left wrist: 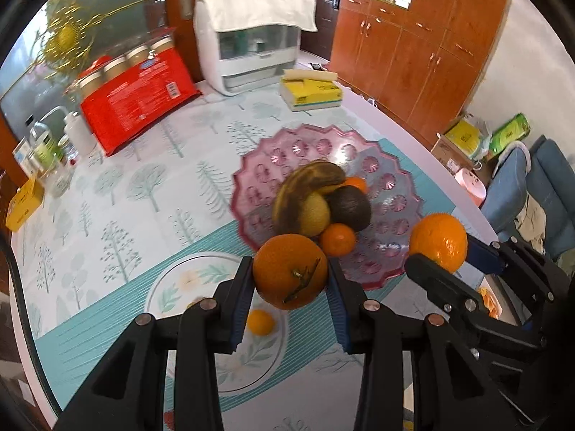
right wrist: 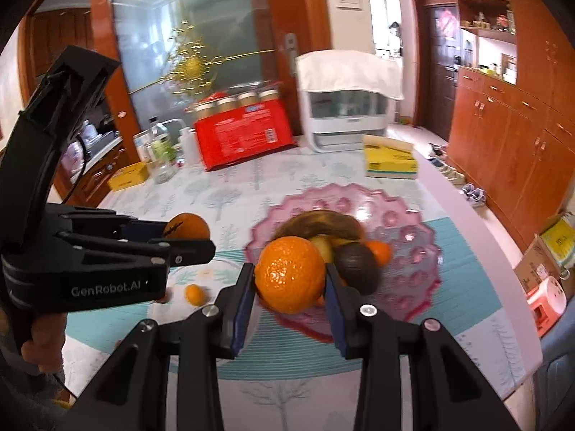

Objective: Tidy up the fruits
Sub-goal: 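Carry the orange with the left tool into the pink bowl while the right tool carries its orange there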

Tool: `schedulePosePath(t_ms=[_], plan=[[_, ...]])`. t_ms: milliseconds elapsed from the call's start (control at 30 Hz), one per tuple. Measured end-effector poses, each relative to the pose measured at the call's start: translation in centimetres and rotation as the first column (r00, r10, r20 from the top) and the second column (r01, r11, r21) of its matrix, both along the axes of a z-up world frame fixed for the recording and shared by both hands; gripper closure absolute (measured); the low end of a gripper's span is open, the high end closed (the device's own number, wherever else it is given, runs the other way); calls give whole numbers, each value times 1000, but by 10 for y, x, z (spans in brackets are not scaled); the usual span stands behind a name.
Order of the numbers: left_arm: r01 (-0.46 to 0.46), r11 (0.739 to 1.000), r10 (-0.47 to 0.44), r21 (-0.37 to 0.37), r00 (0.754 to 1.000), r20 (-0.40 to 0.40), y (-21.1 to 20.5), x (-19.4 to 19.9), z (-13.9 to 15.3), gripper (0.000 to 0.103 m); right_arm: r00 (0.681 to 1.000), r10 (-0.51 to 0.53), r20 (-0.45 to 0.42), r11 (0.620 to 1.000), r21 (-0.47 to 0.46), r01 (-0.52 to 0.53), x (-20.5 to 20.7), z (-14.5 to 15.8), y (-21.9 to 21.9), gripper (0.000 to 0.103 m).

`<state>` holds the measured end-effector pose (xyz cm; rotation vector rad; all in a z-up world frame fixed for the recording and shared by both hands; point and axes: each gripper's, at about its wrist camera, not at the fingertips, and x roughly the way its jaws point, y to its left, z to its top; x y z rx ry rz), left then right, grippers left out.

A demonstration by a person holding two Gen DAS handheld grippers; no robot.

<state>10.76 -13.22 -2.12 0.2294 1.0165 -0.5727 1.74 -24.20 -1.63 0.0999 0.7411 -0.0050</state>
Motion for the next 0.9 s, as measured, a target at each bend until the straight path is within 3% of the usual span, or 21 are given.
schedulePosePath(t_ms=[467,900], plan=[[1,991,3,134,1000,-23,-92,13,-49,65,981,-183,-64,981,-83,177,35,-29,-83,65],[-37,974,51,222,997,-58,-125,24,-86,65,970,-195,-147,979,-91,183,65,-67,-115,65]])
